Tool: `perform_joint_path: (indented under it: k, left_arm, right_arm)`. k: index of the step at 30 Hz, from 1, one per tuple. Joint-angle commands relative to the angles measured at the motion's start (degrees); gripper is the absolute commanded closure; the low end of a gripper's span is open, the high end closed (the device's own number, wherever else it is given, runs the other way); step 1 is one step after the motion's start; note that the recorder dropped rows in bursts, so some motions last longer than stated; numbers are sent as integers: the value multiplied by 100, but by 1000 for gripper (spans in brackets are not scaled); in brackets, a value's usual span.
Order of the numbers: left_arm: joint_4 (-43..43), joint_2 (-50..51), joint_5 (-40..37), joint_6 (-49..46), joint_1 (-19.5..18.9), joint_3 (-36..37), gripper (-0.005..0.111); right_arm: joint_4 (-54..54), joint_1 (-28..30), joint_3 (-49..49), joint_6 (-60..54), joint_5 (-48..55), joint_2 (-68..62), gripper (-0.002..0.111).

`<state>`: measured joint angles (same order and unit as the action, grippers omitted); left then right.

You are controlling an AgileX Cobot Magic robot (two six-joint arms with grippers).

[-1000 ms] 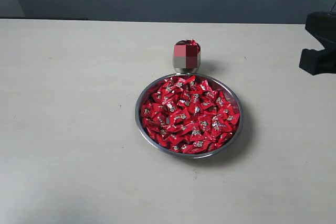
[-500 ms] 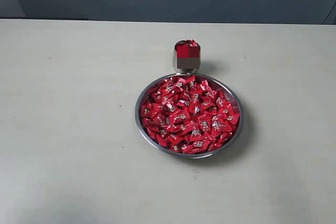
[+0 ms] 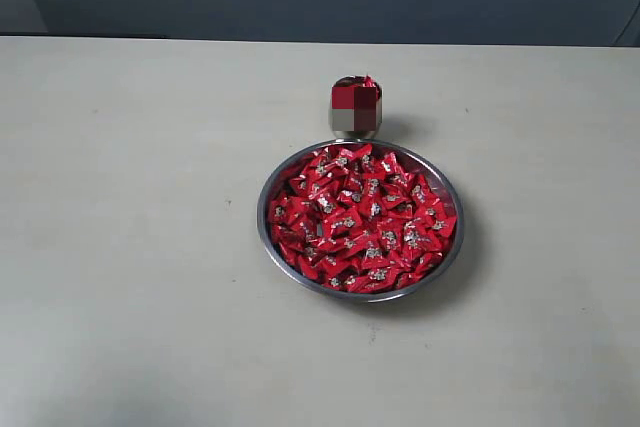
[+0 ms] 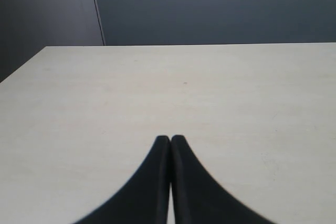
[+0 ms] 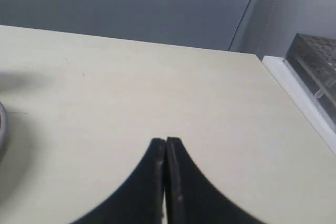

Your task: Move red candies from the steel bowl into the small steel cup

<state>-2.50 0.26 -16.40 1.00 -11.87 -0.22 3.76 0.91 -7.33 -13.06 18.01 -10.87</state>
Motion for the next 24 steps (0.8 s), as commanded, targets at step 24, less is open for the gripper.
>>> perform_joint_path:
  k: [24]
  left_arm:
    - [-7, -26, 10, 15, -5, 22, 106]
  right_arm:
    - [-626, 32, 733, 1354, 8, 1070, 109]
